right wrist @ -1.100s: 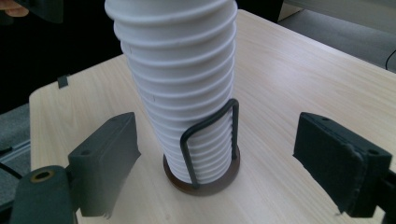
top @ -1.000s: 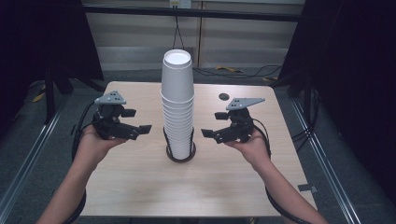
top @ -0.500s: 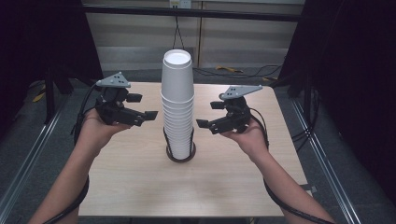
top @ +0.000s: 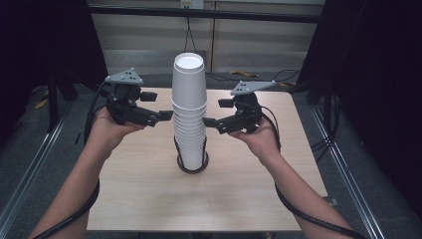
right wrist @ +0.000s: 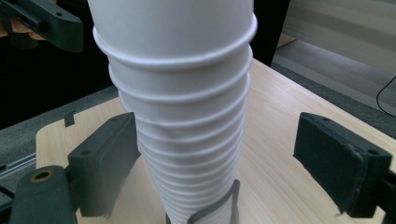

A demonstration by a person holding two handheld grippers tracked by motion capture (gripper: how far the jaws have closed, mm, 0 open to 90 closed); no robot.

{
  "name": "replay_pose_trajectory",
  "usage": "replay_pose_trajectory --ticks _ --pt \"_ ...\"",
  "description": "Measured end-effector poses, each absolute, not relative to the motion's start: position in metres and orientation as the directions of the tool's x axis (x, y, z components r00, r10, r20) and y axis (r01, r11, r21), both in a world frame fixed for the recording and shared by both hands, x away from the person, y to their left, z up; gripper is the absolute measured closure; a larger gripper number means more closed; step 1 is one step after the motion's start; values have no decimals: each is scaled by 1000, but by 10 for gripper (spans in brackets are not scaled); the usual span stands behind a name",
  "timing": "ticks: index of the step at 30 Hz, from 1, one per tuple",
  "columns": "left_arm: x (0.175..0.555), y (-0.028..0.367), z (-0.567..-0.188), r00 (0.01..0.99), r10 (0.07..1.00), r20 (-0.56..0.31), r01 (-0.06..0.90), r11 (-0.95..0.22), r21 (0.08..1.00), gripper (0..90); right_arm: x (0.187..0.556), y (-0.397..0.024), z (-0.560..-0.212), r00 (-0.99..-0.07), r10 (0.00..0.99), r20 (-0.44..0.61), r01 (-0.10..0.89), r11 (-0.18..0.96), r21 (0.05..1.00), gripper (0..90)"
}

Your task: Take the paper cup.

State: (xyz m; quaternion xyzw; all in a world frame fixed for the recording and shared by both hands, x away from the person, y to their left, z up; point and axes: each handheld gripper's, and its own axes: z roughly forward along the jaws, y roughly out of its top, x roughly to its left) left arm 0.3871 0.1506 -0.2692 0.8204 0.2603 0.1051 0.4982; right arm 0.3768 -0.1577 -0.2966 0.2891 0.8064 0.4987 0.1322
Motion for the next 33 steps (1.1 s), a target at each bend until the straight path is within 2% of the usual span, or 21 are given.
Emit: replay_pose_trajectory --ticks 17,20,33 --pt "394 123 -256 873 480 -87 278 -344 897 154 383 -136 -290 -813 575 92 326 319 890 135" --pt "397 114 -255 875 477 -85 276 -347 896 150 382 -131 -289 -816 574 70 314 338 887 137" --pt "403 98 -258 860 504 -82 288 -346 893 68 381 -122 -288 -808 586 68 317 334 888 137"
